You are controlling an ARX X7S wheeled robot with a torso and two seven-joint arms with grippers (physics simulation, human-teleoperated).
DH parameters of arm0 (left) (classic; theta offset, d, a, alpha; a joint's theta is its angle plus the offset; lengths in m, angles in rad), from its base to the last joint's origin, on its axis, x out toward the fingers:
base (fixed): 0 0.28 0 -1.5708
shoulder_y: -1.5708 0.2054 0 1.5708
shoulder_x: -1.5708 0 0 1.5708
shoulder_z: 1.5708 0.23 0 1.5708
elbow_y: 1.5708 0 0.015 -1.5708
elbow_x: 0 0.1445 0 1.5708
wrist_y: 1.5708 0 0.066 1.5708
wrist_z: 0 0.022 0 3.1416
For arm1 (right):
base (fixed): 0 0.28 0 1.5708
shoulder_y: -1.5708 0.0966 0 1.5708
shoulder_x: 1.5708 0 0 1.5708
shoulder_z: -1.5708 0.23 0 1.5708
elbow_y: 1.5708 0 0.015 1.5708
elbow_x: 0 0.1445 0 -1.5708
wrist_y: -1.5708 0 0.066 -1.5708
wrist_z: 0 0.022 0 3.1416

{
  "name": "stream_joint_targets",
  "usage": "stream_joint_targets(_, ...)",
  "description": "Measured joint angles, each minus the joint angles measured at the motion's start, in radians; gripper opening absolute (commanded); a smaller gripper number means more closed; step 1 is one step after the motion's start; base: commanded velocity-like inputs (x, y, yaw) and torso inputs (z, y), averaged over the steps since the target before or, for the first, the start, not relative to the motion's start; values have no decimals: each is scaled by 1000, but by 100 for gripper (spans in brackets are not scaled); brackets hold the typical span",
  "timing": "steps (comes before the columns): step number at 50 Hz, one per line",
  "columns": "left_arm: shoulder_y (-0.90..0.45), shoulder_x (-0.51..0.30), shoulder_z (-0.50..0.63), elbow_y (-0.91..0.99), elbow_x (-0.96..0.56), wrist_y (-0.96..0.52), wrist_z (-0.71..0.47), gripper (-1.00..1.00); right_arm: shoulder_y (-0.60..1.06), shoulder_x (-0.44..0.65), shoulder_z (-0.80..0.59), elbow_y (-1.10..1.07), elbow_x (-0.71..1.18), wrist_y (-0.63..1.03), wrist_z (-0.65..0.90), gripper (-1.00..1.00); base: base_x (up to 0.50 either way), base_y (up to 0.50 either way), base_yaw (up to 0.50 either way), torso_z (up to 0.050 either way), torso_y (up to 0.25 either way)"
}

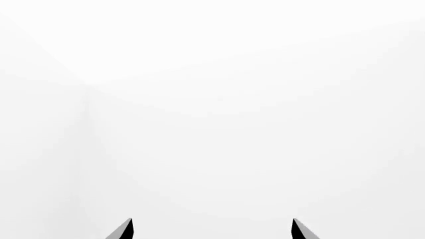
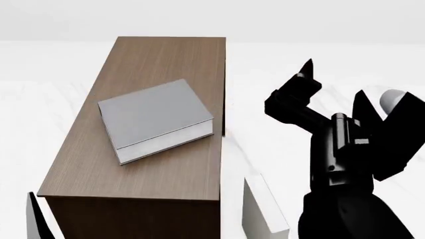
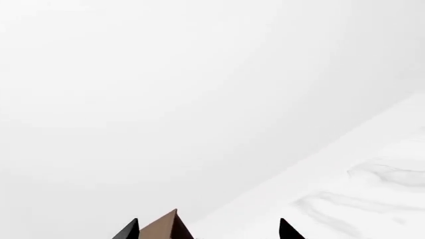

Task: Pick up the book in the middle and place it on the cabinet shelf.

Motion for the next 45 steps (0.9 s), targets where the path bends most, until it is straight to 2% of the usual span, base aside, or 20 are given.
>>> stream_joint_targets(10, -10, 0, -10, 3, -2, -12, -6, 100, -128, 78, 25, -88, -122, -72, 50, 100, 0, 0, 0, 0, 0)
stream_joint_targets(20, -26, 1, -32, -6, 0, -24, -22, 100, -338, 124, 26, -115, -442, -246, 74, 100, 0, 0, 0, 0, 0)
stream_joint_targets(33, -23, -11, -70, 2, 34, -25, -55, 100, -571, 85, 81, -10, -853, -567, 147, 100, 0, 0, 0, 0, 0)
stream_joint_targets(45, -11, -28, -149, 41, 79, -8, -116, 100, -654, 78, 190, -28, -1029, -674, 232, 100, 0, 0, 0, 1, 0)
